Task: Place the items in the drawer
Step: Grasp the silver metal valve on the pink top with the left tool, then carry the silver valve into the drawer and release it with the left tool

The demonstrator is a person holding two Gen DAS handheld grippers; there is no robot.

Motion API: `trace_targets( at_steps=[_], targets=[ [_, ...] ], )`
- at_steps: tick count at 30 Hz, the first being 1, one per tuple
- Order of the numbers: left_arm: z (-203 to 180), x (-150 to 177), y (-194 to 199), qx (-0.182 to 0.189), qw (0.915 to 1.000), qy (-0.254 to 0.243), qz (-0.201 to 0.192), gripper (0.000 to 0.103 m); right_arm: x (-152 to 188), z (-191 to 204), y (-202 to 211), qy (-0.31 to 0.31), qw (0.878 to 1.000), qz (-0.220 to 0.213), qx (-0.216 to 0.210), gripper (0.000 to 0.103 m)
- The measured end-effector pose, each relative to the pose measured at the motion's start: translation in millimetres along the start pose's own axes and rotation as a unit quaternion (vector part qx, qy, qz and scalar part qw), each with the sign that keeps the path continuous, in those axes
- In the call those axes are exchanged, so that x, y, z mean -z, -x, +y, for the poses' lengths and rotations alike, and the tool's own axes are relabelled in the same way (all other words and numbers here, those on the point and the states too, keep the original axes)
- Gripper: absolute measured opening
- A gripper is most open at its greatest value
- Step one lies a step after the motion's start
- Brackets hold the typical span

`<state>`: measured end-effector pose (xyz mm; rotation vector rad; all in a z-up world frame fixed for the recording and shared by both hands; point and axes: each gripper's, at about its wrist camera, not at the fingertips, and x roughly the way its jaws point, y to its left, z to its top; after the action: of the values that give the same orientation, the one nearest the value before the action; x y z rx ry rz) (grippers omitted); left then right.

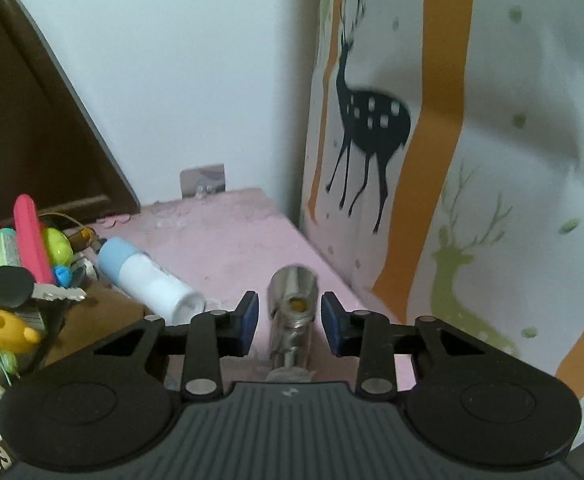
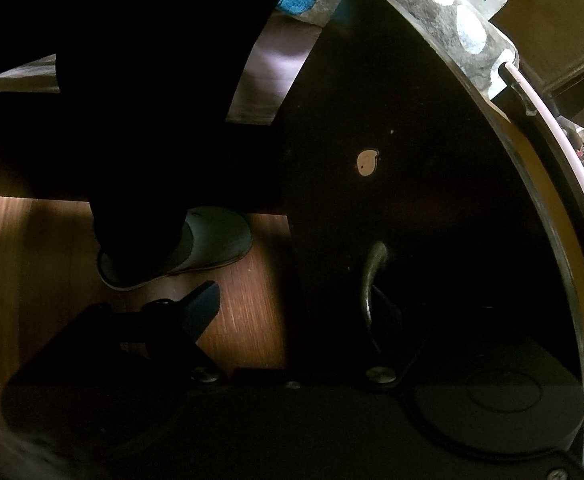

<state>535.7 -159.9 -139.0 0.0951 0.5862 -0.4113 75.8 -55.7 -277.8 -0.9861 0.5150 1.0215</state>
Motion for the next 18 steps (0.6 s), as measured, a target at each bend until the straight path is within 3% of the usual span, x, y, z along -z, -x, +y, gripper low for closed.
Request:
trace_targets(
  at_steps=[8, 9, 18],
  targets=[
    [6.4, 4.8, -20.3, 0.013, 0.9997, 0.008, 0.018, 0.033, 0.6, -0.1, 0.5, 0.002, 1.0, -0.002, 0.0, 0.081],
    [7.3, 4.3, -21.4, 0.017, 0.9996, 0.006, 0.02, 0.024, 0.6, -0.1, 0.6, 0.003, 1.0, -0.003, 0.0, 0.081],
    [21.8, 11.0, 3.3, 0.037, 0.9983, 0.031, 0.033, 0.021, -1.2, -0.7, -0.6, 0.005, 1.0, -0.001, -0.001, 0.082]
  ],
)
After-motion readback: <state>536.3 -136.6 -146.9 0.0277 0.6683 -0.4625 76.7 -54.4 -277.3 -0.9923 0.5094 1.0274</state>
